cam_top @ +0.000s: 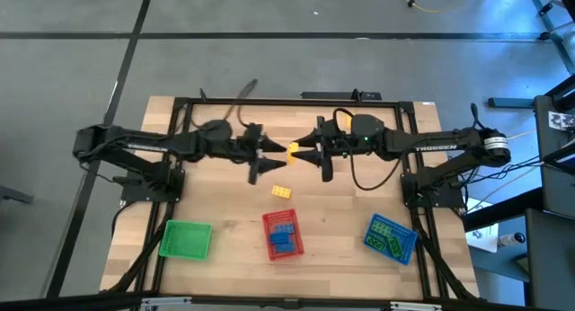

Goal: Sort & place blocks by color
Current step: Put the left yellow game piece into the green bin

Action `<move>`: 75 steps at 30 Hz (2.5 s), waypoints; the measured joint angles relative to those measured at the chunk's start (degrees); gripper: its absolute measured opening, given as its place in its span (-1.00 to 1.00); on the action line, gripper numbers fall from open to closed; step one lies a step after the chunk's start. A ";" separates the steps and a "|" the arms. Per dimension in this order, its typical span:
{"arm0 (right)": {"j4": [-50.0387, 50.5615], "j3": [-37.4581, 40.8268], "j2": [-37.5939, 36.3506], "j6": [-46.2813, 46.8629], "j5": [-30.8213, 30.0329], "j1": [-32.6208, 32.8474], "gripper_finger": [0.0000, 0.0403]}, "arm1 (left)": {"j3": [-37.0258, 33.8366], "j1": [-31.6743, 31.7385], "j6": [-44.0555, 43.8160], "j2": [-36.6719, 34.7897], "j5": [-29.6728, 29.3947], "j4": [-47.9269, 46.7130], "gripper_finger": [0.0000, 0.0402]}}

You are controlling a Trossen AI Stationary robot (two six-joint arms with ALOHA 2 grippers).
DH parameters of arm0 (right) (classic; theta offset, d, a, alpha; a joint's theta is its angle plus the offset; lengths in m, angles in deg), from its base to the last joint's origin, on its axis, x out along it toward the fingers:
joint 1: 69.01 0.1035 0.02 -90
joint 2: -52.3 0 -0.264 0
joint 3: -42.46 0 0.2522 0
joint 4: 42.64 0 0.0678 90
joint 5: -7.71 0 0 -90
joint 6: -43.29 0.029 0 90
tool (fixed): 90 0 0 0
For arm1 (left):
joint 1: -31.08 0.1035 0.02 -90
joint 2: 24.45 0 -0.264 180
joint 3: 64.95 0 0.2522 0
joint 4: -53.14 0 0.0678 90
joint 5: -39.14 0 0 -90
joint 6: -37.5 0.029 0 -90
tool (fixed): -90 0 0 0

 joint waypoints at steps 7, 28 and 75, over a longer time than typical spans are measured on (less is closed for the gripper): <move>0.19 0.26 0.17 0.34 0.19 0.06 -0.29 | 3.87 -0.41 1.28 5.44 -0.08 -0.22 0.20; -0.04 0.24 0.14 1.95 1.31 0.01 -0.12 | 5.81 0.35 4.27 6.54 3.10 -1.42 -0.39; -4.73 13.72 -8.58 7.86 4.10 -4.03 0.43 | -17.43 -3.87 0.03 -31.58 -13.44 -15.48 -0.39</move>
